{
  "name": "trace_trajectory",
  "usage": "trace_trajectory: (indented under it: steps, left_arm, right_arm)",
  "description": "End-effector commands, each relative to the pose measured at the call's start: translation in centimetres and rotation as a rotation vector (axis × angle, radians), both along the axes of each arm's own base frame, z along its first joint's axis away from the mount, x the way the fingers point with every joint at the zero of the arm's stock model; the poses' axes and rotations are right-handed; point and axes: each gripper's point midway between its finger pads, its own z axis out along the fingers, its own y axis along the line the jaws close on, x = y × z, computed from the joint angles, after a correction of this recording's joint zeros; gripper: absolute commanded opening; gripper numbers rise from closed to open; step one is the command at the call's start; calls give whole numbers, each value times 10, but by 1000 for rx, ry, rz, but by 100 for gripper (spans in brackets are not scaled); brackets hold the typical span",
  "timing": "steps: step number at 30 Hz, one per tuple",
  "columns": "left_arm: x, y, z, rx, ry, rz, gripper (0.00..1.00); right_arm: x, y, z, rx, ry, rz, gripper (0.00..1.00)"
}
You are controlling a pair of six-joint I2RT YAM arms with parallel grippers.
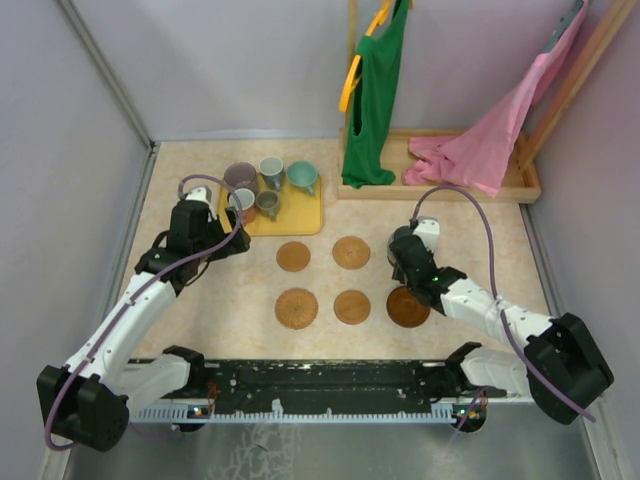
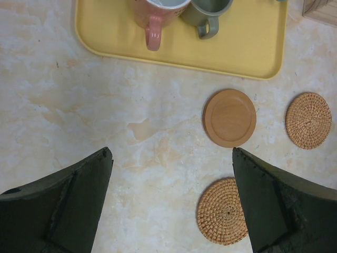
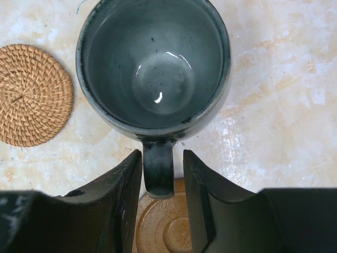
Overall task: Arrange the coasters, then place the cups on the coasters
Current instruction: Place the cup on the coaster.
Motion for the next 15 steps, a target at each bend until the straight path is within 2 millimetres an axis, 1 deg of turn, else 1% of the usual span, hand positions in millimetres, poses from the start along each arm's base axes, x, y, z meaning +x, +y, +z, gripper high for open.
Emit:
trace_trajectory:
  steps: [1,5,8,9,10,11,15]
  left_arm:
    - [6,-2,9,-16,-33,2,100]
    - [6,-2,9,-19,-35,0,100]
    - [7,-2,9,-20,-39,1,100]
    - [7,-2,9,-19,-38,3,100]
    - [7,-1,9,-20,-40,5,100]
    - [6,-1,8,-17,-39,6,100]
    - [6,1,8,-18,-42,21,100]
  right_arm:
    - [6,-3,26,41,-65,-41,38]
    - [4,-5,46,43,-81,-43,39]
    - [6,1,66,55,-106,-19,40]
    - [7,6,73,63,-115,0,41]
    - [9,11,80,70,-125,20,50]
    - [11,18,86,78,-135,43,56]
    - [23,46,108,83,-171,117,57]
